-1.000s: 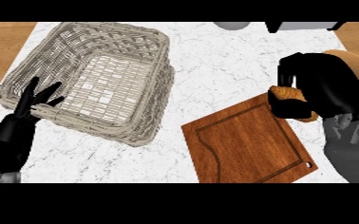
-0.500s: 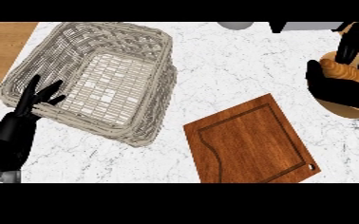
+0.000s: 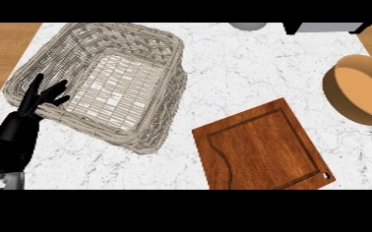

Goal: Pick the croissant from the cutting board and place it in the pot

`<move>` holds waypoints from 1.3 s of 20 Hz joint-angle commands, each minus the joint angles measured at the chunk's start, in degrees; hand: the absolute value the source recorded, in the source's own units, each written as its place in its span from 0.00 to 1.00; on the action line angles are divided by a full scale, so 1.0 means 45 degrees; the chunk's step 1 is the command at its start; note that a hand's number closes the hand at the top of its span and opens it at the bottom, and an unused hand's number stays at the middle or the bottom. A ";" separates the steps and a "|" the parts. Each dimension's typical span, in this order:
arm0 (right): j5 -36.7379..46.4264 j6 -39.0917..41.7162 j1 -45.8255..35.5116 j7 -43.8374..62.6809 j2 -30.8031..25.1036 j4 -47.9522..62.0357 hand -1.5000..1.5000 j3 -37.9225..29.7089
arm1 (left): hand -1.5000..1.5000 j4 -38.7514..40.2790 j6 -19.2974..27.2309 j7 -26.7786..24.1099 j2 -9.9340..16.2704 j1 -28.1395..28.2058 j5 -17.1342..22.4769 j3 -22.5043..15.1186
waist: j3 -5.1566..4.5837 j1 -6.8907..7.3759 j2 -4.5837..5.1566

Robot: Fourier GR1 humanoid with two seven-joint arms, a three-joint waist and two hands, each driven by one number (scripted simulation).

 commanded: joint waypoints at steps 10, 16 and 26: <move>-0.0128 -0.1326 -0.0756 -0.5119 -0.1096 0.6331 1.00 -0.1577 | 0.50 0.1477 -0.0282 0.0424 0.0024 0.0370 -0.0523 -0.0260 | -0.0195 0.0371 0.0299; 0.0657 -0.1993 -0.1474 -0.7190 -0.1540 0.9712 1.00 -0.1309 | 0.50 0.1329 -0.0211 0.0619 -0.0029 0.0257 -0.0630 -0.0394 | -0.0185 0.0662 0.0401; 0.0037 -0.2545 -0.3102 -0.8866 -0.0815 1.4501 0.00 -0.2135 | 0.50 0.0627 -0.0062 0.1555 -0.0054 -0.0138 -0.0616 -0.0553 | -0.0148 0.0815 0.0397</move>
